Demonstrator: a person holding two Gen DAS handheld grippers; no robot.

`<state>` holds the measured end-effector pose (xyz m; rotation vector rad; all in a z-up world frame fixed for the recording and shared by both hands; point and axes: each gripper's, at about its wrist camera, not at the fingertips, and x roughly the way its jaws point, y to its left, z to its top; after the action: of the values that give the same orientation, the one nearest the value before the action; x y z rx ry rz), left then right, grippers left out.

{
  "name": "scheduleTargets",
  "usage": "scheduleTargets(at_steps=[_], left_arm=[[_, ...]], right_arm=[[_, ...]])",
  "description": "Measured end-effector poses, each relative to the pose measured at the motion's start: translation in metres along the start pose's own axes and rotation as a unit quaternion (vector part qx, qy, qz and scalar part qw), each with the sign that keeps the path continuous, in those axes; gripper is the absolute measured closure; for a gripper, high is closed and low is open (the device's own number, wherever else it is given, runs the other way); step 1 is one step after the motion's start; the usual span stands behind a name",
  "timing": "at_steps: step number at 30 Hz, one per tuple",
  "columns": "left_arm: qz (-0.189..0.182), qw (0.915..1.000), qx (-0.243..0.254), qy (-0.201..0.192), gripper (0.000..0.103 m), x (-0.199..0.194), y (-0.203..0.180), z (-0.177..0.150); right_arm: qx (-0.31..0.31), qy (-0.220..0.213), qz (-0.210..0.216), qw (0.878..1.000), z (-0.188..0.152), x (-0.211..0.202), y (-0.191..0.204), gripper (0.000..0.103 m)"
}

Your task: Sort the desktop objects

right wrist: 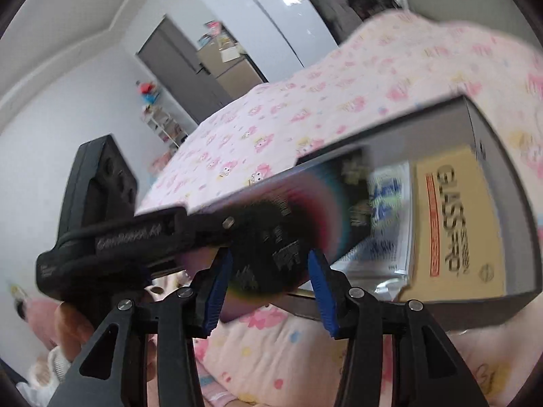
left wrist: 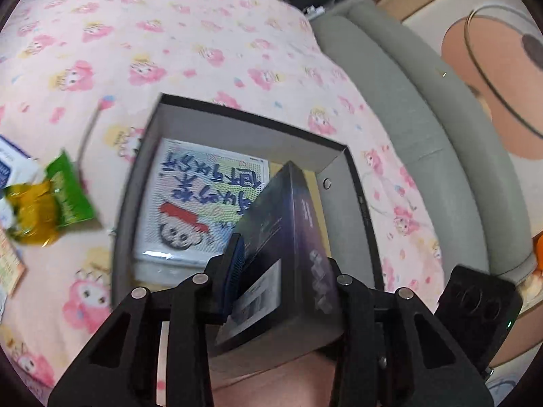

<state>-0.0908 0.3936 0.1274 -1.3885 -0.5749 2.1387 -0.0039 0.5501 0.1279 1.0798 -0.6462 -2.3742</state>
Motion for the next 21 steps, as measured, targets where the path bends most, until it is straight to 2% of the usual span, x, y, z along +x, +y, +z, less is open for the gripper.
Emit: scheduleTargets(at_steps=[4,7,10,15,17,21], left_arm=[[0.008,0.9999,-0.002,0.011,0.069,0.018,0.001,-0.003],[0.018,0.9994,-0.022,0.021,0.069,0.023,0.012,-0.005],[0.025,0.9964,-0.079,0.017,0.069,0.023,0.038,-0.009],[0.008,0.9855,-0.169,-0.003,0.070,0.016,0.066,-0.014],[-0.001,0.9830,-0.184,0.002,0.071,0.025,0.059,-0.014],[-0.022,0.9827,-0.179,0.039,0.074,0.055,0.033,-0.009]], right_arm=[[0.001,0.013,-0.035,0.999,-0.006,0.012,-0.013,0.060],[0.002,0.016,-0.048,0.999,-0.007,0.016,-0.015,0.061],[-0.001,0.015,-0.049,0.999,-0.008,0.016,-0.013,0.061],[0.001,0.007,-0.059,0.998,-0.008,0.013,-0.013,0.061],[0.001,0.005,-0.073,0.997,-0.006,0.009,-0.013,0.061],[-0.016,-0.008,-0.140,0.990,0.007,-0.006,-0.005,0.061]])
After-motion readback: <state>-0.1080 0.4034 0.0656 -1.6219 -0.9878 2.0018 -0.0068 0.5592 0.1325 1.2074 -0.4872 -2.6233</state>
